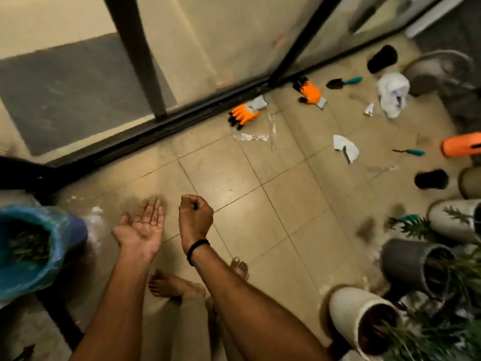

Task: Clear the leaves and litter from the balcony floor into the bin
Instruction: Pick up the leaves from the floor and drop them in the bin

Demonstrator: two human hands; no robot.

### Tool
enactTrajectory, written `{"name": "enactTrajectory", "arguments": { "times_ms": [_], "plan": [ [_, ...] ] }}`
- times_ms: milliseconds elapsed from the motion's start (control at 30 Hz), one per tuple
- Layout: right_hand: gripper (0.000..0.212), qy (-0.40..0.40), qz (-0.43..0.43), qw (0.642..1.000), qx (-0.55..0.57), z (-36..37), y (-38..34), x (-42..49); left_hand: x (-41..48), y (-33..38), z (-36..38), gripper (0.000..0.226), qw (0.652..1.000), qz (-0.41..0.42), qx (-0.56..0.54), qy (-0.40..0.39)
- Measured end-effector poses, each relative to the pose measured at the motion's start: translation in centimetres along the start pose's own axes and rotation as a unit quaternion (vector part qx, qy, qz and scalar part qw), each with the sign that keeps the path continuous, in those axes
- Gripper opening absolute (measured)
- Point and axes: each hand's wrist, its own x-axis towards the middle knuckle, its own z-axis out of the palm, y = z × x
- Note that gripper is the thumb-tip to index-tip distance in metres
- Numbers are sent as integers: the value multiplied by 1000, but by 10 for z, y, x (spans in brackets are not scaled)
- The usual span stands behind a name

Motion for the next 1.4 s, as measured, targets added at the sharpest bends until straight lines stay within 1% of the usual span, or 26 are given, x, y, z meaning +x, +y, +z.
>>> {"name": "enactTrajectory", "arguments": {
  "times_ms": [200, 367, 467, 700, 833, 967, 1033, 1133, 1267, 1333, 1400],
  "plan": [
    [9, 76, 42, 995, 43, -94, 8, 33, -23, -94, 26, 47, 988, -37, 149, -2],
    [11, 145, 86, 983, 79, -159, 28, 56, -33, -161, 33, 48, 961, -69, 265, -32],
    [11, 176, 109, 973, 100, -194, 41, 65, -36, -200, 38, 46, 940, -84, 327, -35],
    [13, 221, 143, 951, 161, -266, 47, 77, -61, -273, 56, 44, 901, -102, 417, -53],
    [14, 250, 139, 938, 198, -314, 31, 84, -86, -311, 75, 43, 879, -105, 460, -66],
    [15, 262, 131, 932, 213, -354, 13, 98, -98, -346, 92, 43, 862, -101, 491, -78],
    [16, 271, 123, 930, 215, -369, 3, 107, -97, -362, 101, 42, 846, -95, 519, -79],
    [14, 280, 109, 931, 209, -392, -6, 129, -88, -390, 118, 39, 811, -79, 573, -82],
    [12, 285, 118, 929, 205, -411, -13, 162, -69, -421, 141, 36, 772, -40, 630, -75],
    [12, 286, 131, 926, 208, -420, -20, 182, -60, -436, 158, 33, 759, -23, 647, -67],
    [10, 290, 141, 923, 211, -428, -25, 203, -51, -451, 175, 29, 737, -7, 673, -60]
  ]
}}
